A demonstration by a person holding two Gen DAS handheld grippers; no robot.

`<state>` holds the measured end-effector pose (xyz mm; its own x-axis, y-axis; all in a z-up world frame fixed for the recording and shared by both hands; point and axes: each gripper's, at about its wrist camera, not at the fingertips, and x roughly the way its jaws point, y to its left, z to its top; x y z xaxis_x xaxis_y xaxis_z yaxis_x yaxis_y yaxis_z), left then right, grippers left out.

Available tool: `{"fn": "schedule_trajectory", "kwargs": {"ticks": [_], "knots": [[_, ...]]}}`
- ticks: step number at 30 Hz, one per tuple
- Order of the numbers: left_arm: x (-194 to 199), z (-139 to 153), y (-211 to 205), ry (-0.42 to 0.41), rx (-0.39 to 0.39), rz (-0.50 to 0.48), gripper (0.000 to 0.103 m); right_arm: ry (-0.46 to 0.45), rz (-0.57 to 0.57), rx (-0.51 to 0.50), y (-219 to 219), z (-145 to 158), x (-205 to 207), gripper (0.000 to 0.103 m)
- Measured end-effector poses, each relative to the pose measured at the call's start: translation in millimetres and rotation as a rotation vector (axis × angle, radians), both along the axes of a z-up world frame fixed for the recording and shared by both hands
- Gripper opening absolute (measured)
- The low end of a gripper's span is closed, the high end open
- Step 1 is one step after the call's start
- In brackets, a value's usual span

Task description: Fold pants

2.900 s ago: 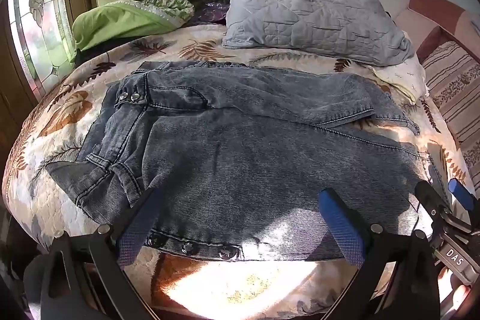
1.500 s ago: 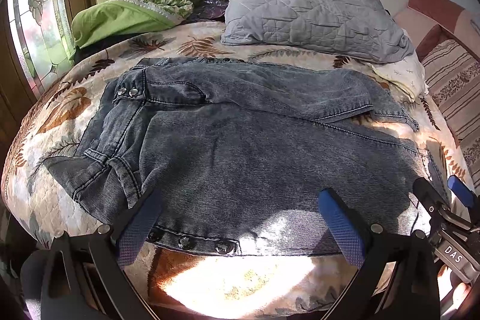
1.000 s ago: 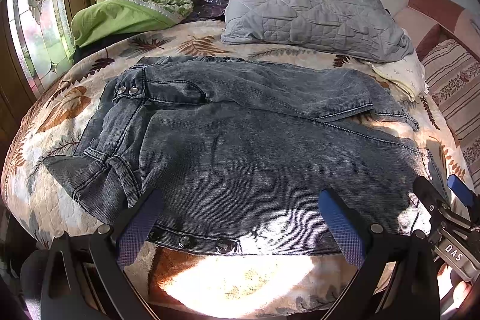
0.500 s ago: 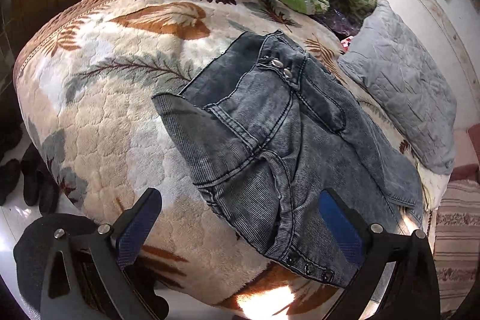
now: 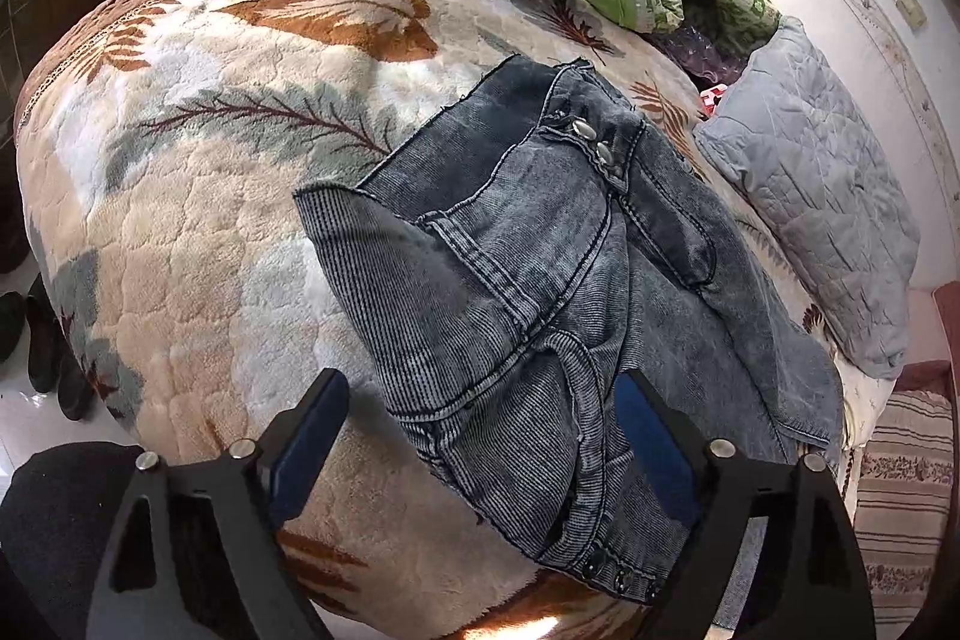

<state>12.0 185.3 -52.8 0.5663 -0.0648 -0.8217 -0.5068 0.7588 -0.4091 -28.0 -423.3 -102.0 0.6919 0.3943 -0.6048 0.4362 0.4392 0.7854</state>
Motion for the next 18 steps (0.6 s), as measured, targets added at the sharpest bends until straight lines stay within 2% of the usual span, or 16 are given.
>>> {"fn": "schedule_trajectory", "kwargs": {"ticks": [1,2,3,5,9,10,11,13,15,18], "knots": [[3,-4,-1,0.024,0.008,-0.007,0.071,0.008,0.000,-0.021,-1,-1,3,0.062],[3,-5,-2,0.043,0.037,-0.011,0.066,0.025,0.001,-0.058,-1,-1,5,0.043],[4,-6,-4,0.043,0.060,-0.020,0.066,0.044,0.000,-0.089,-1,-3,5,0.036],[6,-7,-6,0.051,0.081,-0.040,0.066,0.056,0.012,-0.126,0,-3,10,0.028],[12,-7,-13,0.087,0.144,-0.108,0.065,0.043,0.054,-0.277,12,16,17,0.022],[11,-6,-14,0.097,0.162,-0.099,0.052,0.035,0.065,-0.304,14,20,18,0.020],[11,-5,-12,0.105,0.174,-0.081,0.028,0.030,0.073,-0.329,16,24,17,0.019],[9,-2,-3,0.071,0.100,-0.077,0.013,0.021,0.086,-0.383,18,33,19,0.018],[4,9,-2,0.034,0.140,-0.068,0.007,0.010,0.100,-0.425,20,44,19,0.016],[-12,41,-11,-0.067,0.252,-0.029,0.007,-0.032,0.115,-0.523,25,70,18,0.014]]}}
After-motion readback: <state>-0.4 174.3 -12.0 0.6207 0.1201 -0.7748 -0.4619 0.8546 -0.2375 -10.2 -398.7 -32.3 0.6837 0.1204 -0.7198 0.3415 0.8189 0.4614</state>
